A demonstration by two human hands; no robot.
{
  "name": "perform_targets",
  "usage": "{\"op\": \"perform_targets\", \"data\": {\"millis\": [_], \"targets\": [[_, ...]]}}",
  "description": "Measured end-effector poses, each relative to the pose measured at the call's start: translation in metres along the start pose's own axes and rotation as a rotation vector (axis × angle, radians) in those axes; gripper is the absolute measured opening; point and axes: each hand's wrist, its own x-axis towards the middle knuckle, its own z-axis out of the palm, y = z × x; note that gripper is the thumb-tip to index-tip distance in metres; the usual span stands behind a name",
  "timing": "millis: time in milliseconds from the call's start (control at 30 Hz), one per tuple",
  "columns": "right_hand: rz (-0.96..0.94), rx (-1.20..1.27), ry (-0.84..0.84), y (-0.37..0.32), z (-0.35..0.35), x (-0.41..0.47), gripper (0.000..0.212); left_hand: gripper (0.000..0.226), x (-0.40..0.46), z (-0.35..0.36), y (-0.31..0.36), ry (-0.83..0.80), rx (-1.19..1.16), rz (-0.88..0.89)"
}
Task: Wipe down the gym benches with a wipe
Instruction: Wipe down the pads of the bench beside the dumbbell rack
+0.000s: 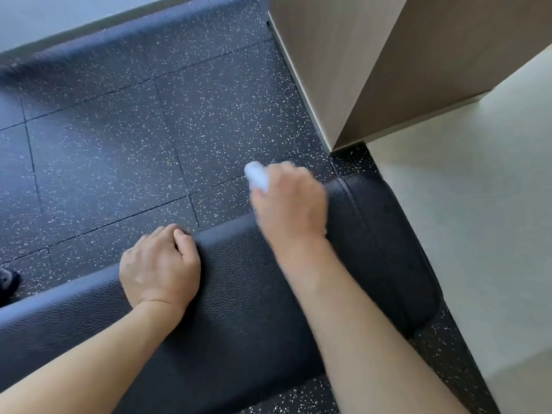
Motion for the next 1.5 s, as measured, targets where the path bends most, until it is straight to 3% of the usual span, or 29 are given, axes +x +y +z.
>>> {"op": "perform_targets", "data": {"millis": [100,233,333,433,633,733,933,1100,1233,1333,1500], "targets": [[-0.168,0.054,-0.109,-0.049,0.014,-0.011,0.02,0.048,0.0,0.0,0.001,-0.005,-0.011,-0.004],[-0.331,0.225,0.02,-0.021,0.005,-0.028,0.02,0.05,0.0,0.0,0.002,-0.013,-0.02,-0.005],[-0.246,0.211,0.209,0.062,-0.008,-0.036,0.014,0.048,0.001,0.0,0.003,-0.041,-0.016,-0.012],[-0.06,0.131,0.287,0.122,-0.026,-0.079,0.017,0.05,0.001,-0.002,0.002,-0.07,-0.012,-0.011],[-0.19,0.111,0.243,0.119,-0.025,-0.177,0.022,0.05,0.001,-0.002,0.002,-0.06,-0.016,-0.013],[-0.244,0.161,0.266,0.111,-0.025,-0.151,0.007,0.048,0.002,0.001,0.002,-0.035,-0.017,-0.012],[-0.105,0.161,0.259,0.071,-0.018,-0.024,0.013,0.05,0.0,-0.002,0.004,0.004,-0.024,-0.012],[-0.175,0.154,0.174,0.06,-0.01,0.017,0.016,0.058,0.001,0.0,0.003,0.011,0.017,-0.036],[-0.14,0.202,0.241,0.064,-0.017,-0.04,0.015,0.051,0.002,0.002,0.0,0.016,0.001,-0.076],[-0.138,0.256,0.191,0.045,-0.016,-0.121,0.024,0.046,0.001,0.002,-0.001,0.008,0.012,-0.08],[-0.438,0.264,0.076,0.027,-0.006,-0.236,0.019,0.043,0.001,0.0,0.001,-0.009,0.015,-0.043]]}}
